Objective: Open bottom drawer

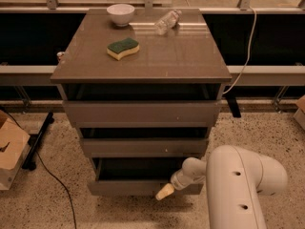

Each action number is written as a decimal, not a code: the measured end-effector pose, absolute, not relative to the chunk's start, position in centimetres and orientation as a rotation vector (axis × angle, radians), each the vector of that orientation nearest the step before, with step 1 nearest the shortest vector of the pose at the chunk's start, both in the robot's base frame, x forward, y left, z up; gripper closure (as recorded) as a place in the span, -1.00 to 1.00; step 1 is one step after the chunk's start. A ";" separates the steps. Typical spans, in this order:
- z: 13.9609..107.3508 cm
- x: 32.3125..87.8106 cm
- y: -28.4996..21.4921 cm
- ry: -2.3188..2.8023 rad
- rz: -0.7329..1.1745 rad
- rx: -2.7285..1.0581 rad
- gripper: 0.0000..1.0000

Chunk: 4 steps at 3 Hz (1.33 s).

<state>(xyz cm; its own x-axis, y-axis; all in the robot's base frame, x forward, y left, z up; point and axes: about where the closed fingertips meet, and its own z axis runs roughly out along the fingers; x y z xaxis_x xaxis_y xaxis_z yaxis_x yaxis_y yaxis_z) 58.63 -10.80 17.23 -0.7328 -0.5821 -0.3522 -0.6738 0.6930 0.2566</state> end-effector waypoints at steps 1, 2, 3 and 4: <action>17.1 58.2 -11.0 2.667 0.533 -1.033 -1.00; 17.2 58.2 -11.0 2.667 0.533 -1.033 -0.63; 17.1 57.8 -10.9 2.671 0.536 -1.043 -0.15; 17.2 57.8 -10.9 2.671 0.536 -1.043 0.31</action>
Offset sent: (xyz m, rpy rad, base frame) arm -0.0906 -0.0097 -0.0221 -0.1174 0.2058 0.3706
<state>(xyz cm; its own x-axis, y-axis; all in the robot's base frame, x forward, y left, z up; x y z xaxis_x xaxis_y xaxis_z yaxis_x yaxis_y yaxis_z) 57.83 -10.94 17.17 -0.7225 -0.6055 -0.3337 -0.6874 0.6809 0.2528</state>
